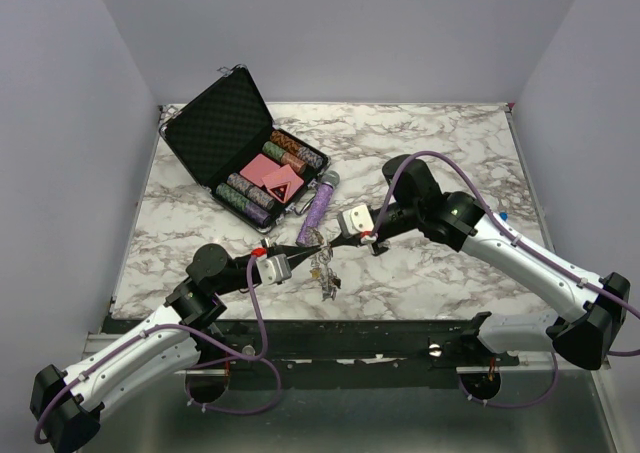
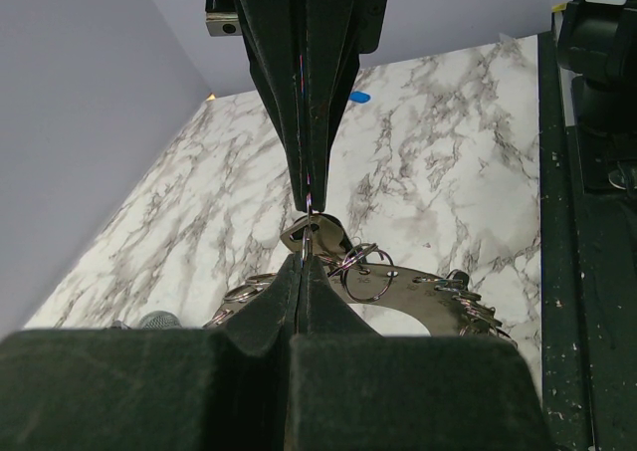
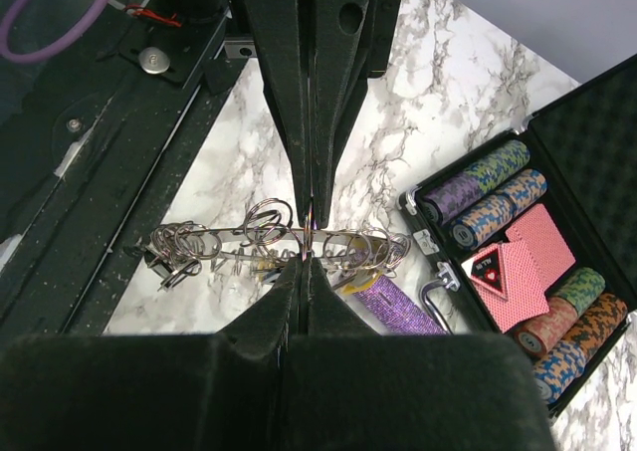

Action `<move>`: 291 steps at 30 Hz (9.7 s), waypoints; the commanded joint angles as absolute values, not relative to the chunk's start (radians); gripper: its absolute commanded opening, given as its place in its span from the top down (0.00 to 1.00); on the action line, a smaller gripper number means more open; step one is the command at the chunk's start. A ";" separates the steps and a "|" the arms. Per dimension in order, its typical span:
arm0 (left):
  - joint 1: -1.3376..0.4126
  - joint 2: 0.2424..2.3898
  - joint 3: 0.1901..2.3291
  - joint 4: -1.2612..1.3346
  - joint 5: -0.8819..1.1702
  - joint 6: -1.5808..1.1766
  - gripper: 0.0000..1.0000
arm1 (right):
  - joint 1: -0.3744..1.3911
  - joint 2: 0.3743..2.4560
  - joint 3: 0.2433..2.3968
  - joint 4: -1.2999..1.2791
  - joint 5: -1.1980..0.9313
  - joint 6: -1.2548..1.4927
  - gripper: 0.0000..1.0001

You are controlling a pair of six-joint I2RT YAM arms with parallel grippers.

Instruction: Put the keys on the keyring

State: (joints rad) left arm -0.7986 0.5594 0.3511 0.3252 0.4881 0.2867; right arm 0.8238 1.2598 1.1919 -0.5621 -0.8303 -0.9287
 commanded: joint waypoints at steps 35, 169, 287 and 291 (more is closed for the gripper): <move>-0.798 0.557 0.370 0.394 0.537 0.272 1.00 | 0.853 1.262 1.186 -0.511 -0.847 -0.844 1.00; -0.796 0.571 0.422 0.285 0.479 0.273 1.00 | 0.839 1.330 1.295 -0.672 -0.802 -0.747 1.00; -0.798 0.568 0.425 0.282 0.494 0.264 1.00 | 0.841 1.353 1.307 -0.669 -0.805 -0.779 1.00; -0.798 0.568 0.423 0.282 0.500 0.264 1.00 | 0.842 1.354 1.304 -0.664 -0.805 -0.778 1.00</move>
